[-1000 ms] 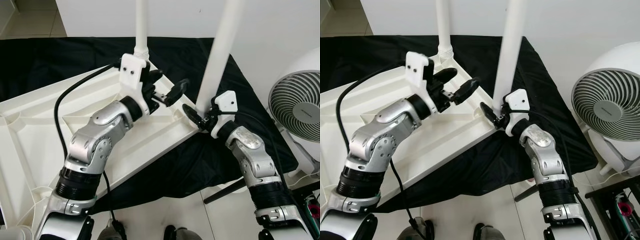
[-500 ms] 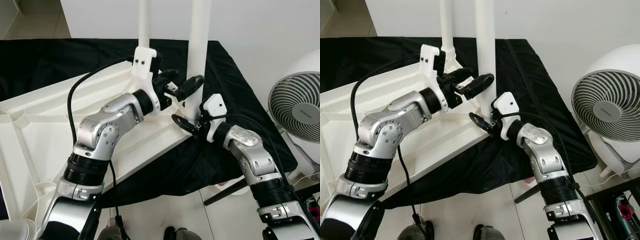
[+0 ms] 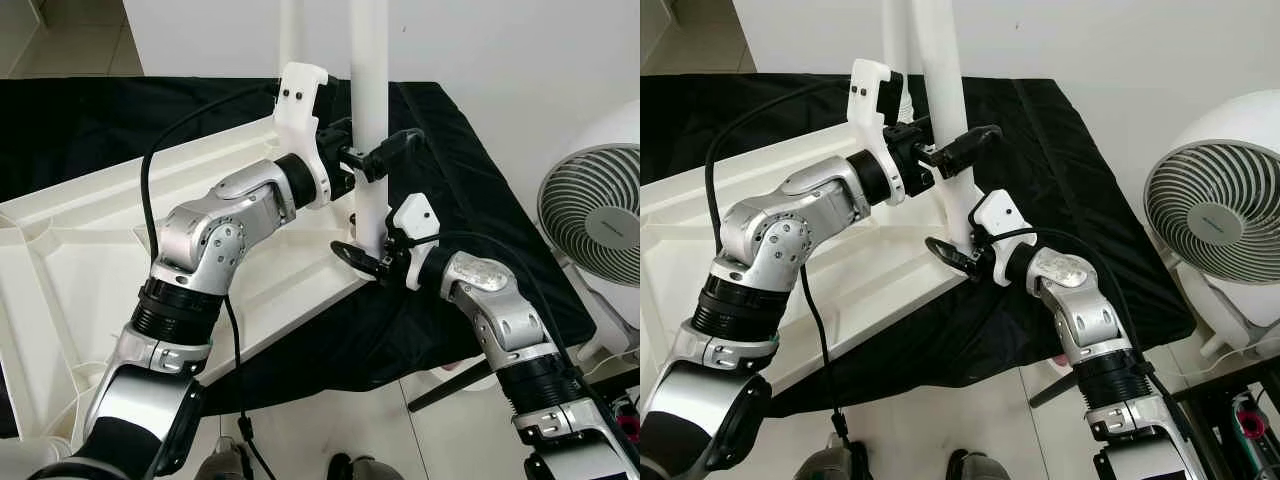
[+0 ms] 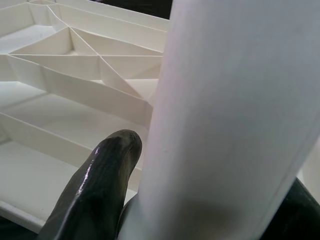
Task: Building children table
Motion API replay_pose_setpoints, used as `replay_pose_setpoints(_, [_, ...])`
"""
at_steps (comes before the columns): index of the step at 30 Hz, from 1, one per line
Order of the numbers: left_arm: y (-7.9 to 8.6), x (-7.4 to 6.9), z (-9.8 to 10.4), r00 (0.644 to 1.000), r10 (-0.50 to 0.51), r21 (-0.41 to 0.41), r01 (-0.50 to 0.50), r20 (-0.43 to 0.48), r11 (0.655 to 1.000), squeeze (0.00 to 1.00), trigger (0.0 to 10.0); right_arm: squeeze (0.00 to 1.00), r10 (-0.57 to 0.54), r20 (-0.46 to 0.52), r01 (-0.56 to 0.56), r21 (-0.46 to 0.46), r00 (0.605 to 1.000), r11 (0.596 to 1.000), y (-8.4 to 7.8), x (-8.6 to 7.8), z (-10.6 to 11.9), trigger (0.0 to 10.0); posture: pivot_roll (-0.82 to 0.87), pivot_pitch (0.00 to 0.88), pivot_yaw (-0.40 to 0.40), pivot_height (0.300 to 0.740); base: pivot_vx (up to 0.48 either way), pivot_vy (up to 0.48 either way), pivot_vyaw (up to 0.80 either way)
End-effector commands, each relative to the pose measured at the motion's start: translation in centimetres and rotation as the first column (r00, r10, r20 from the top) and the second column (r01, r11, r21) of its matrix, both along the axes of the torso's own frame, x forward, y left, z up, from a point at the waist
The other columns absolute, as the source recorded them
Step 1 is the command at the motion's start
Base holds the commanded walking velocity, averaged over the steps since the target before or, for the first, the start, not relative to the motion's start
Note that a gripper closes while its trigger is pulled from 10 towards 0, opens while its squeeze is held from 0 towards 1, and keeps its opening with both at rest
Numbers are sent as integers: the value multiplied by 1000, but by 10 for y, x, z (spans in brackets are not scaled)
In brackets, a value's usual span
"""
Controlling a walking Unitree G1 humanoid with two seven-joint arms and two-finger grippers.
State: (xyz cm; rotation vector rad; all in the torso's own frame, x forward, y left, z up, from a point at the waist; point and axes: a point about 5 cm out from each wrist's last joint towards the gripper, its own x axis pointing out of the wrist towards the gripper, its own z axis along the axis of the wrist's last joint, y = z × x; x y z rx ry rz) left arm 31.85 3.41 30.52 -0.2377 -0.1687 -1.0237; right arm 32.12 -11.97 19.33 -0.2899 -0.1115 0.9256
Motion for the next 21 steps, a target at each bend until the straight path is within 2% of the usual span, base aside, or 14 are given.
replay_pose_setpoints(1, [-12,-14,1,959,-274,46,271,69,961,0,0,0,6,5,-6,-18,1000,1000,0,0,2,10000,102,109,-77,740,0,0,0])
replay_pose_setpoints(4, [-13,-12,-1,962,-265,76,260,66,963,0,0,0,6,8,-6,-17,1000,1000,-1,0,3,10000,102,107,-77,740,0,0,0])
replay_pose_setpoints(20, [-12,-6,1,969,-236,104,228,72,968,0,0,0,-68,2,68,34,998,997,-4,7,6,10000,102,85,-77,740,0,0,0])
replay_pose_setpoints(21, [-11,-4,2,971,-228,113,219,74,969,0,9490,0,-76,11,76,39,997,996,-4,8,7,10000,102,84,-76,740,0,0,0])
